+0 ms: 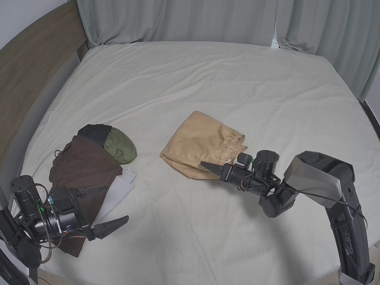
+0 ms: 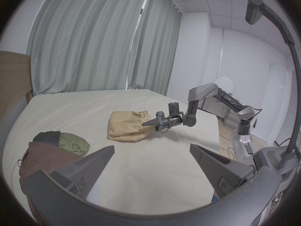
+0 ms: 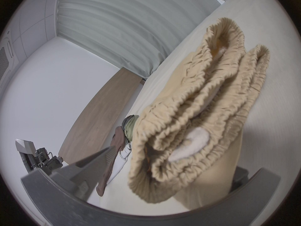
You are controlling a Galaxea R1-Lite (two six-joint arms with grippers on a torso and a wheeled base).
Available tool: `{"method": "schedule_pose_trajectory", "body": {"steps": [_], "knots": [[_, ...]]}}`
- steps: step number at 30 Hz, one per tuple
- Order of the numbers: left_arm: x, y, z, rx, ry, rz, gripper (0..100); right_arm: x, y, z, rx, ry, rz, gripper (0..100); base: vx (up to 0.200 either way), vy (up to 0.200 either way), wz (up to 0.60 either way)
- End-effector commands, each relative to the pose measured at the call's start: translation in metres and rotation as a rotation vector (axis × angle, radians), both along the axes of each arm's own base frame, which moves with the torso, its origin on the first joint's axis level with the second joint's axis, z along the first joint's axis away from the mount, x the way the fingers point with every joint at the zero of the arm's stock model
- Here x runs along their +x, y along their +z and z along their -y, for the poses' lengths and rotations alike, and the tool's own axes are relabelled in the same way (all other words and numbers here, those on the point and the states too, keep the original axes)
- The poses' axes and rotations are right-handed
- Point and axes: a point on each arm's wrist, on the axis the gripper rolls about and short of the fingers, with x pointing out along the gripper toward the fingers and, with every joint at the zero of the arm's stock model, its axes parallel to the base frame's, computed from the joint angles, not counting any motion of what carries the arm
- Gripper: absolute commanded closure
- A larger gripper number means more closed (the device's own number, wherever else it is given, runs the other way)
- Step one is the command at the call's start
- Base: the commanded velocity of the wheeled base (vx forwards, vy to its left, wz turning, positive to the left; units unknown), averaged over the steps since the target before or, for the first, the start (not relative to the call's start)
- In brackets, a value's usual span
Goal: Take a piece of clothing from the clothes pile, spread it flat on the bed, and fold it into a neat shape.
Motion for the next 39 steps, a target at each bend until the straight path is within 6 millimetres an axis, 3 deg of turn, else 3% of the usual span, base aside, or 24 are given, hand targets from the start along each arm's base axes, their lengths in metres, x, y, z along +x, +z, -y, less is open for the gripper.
{"method": "schedule_pose_trajectory", "body": {"steps": [1, 6, 9, 14, 16, 20, 25, 30, 32, 33, 39], "knots": [[0.000, 0.000, 0.000, 0.000, 0.001, 0.003, 0, -0.015, 0.001, 0.005, -0.025, 0.005, -0.037, 0, 0.000, 0.000, 0.00], [0.001, 0.001, 0.000, -0.001, -0.001, 0.007, 0, -0.038, 0.008, 0.008, -0.064, 0.023, -0.068, 0, 0.000, 0.000, 0.00], [0.001, 0.002, 0.000, -0.001, 0.001, 0.010, 0, -0.067, 0.015, 0.006, -0.094, 0.060, -0.089, 0, 0.000, 0.000, 0.00], [0.002, 0.004, 0.000, -0.003, 0.001, 0.021, 0, -0.093, 0.027, -0.001, -0.082, 0.107, -0.059, 0, 0.000, 0.000, 0.00], [0.001, 0.005, 0.000, -0.004, 0.003, 0.025, 0, -0.105, 0.043, -0.004, -0.068, 0.129, -0.030, 0, 0.000, 0.000, 0.00], [0.001, 0.005, 0.000, -0.004, 0.003, 0.025, 0, -0.110, 0.069, -0.002, -0.032, 0.150, 0.022, 0, 0.000, 0.000, 0.00], [0.001, 0.004, 0.000, -0.003, 0.003, 0.024, 0, -0.106, 0.105, 0.001, 0.052, 0.197, 0.080, 0, 0.000, 0.000, 0.00], [0.002, 0.003, 0.000, -0.003, 0.001, 0.018, 0, -0.076, 0.128, 0.009, 0.121, 0.145, 0.141, 0, 0.000, 0.000, 0.00], [0.002, 0.003, 0.000, -0.003, 0.001, 0.017, 0, -0.068, 0.125, 0.011, 0.121, 0.131, 0.143, 0, 0.000, 0.000, 0.00], [0.002, 0.003, 0.001, -0.003, 0.000, 0.018, 0, -0.055, 0.107, 0.013, 0.106, 0.112, 0.111, 0, 0.000, 0.000, 0.00], [0.002, 0.002, 0.001, -0.003, -0.002, 0.013, 0, -0.030, 0.070, 0.016, 0.087, 0.080, 0.068, 0, 0.000, 0.000, 0.00]]}}
